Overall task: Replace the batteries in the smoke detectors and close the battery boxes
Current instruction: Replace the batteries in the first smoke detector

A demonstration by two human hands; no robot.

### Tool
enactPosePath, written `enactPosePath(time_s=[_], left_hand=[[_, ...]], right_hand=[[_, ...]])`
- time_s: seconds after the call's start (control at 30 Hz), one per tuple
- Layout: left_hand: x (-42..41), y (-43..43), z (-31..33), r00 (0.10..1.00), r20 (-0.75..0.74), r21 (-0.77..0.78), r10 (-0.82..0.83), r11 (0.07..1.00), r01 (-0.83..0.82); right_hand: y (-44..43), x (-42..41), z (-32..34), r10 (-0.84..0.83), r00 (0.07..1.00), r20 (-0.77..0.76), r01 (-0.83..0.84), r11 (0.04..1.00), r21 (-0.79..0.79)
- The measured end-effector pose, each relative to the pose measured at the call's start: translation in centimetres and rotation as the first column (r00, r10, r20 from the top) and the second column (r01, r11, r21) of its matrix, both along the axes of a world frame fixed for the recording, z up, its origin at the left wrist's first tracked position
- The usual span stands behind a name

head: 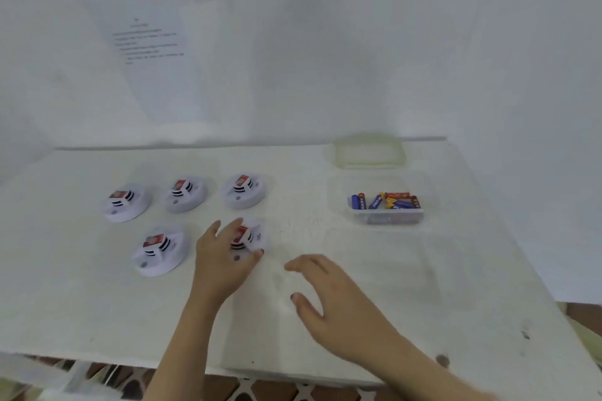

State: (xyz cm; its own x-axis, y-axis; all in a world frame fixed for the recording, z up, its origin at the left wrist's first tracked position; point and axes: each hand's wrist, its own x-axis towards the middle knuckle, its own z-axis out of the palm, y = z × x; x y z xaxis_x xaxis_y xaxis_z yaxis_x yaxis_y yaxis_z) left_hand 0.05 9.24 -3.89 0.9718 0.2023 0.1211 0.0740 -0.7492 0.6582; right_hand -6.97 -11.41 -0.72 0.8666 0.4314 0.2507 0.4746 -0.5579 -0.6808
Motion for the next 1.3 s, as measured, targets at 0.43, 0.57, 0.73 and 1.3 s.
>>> enactPosePath(time_s=[0.43, 0.57, 0.73, 1.3], left_hand=[[4.2, 3.8, 1.7, 0.934, -0.16, -0.087, -0.319, 0.947, 0.309], [4.9, 4.3, 2.3, 0.916, -0.051, -0.485, -0.397, 0.812, 0.325], [5.9, 5.2, 1.4, 0.86, -0.004, -0.744, -0.51, 0.576, 0.338], [6.6, 6.3, -1.1, 0.707, -0.05, -0.642, -0.706, 0.565, 0.518]], right_hand=[[5.4, 4.9, -7.0, -0.205, 0.965, 0.164, 0.231, 0.96, -0.158], [5.8, 5.9, -7.3, -0.265, 0.948, 0.174, 0.285, 0.953, -0.101], [6.7, 6.7, -6.0, -0.316, 0.946, -0.071, 0.323, 0.935, 0.147], [7.5, 8.0, -3.9, -0.302, 0.9, -0.315, 0.408, 0.839, 0.361]])
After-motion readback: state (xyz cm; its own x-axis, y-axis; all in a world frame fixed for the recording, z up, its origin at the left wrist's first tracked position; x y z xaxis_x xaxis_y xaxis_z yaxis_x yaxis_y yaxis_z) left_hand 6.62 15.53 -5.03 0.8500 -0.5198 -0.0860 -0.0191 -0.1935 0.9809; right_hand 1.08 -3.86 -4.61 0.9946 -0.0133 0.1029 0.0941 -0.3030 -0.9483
